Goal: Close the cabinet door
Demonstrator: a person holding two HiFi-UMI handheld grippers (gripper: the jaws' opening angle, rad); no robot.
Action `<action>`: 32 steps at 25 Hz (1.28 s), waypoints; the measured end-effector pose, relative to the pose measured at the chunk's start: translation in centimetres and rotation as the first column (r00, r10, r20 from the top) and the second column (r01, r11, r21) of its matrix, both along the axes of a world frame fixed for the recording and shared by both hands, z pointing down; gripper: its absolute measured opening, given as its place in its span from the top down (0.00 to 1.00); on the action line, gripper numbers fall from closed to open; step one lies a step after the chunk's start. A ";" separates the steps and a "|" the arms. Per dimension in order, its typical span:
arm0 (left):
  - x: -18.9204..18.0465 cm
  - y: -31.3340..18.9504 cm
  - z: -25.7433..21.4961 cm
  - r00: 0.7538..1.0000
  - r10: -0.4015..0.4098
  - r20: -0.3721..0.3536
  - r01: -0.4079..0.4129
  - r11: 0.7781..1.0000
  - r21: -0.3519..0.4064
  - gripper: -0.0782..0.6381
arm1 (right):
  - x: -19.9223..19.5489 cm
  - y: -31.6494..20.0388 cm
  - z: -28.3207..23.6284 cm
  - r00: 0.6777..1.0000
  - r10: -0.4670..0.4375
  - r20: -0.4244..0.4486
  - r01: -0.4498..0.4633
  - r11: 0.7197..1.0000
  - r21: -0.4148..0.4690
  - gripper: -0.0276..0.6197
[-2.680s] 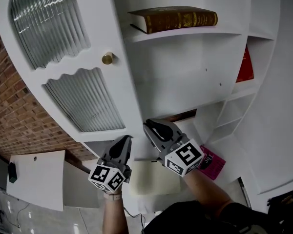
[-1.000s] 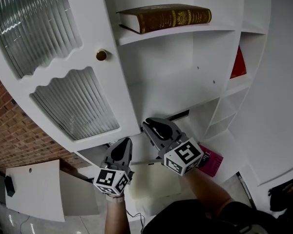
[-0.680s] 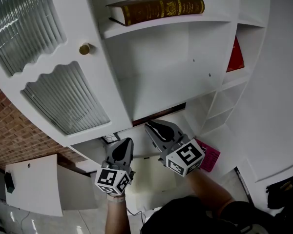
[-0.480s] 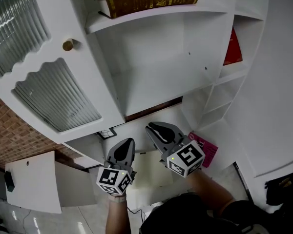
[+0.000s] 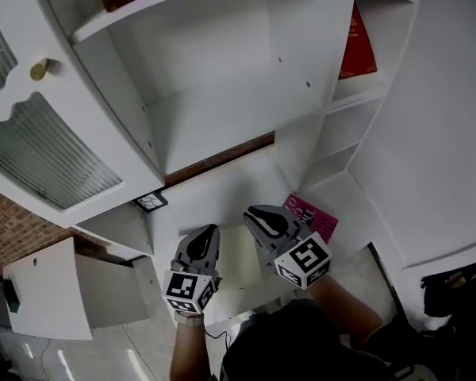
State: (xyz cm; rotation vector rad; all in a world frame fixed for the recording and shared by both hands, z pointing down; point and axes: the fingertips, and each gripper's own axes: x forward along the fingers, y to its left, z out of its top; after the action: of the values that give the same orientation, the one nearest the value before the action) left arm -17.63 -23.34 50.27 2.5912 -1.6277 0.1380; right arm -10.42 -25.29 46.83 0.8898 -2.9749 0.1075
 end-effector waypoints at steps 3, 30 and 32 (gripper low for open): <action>1.8 0.1 1.3 1.000 0.028 0.000 -0.028 0.999 -0.022 0.88 | 2.2 0.0 1.7 0.999 0.023 -0.027 -0.023 0.999 -0.022 0.87; 8.1 1.3 4.8 0.992 0.102 -0.081 -0.108 0.991 -0.084 0.88 | 11.9 1.7 8.1 0.981 0.152 -0.121 -0.163 0.983 -0.085 0.87; 8.1 1.2 4.9 0.991 0.102 -0.081 -0.109 0.990 -0.084 0.88 | 12.0 1.7 8.2 0.980 0.154 -0.127 -0.166 0.982 -0.088 0.87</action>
State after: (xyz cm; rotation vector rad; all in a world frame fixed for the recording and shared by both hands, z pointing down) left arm -9.50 -22.12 55.13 2.5826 -1.4267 0.1127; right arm 1.55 -23.61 54.99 1.0819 -2.7589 0.1957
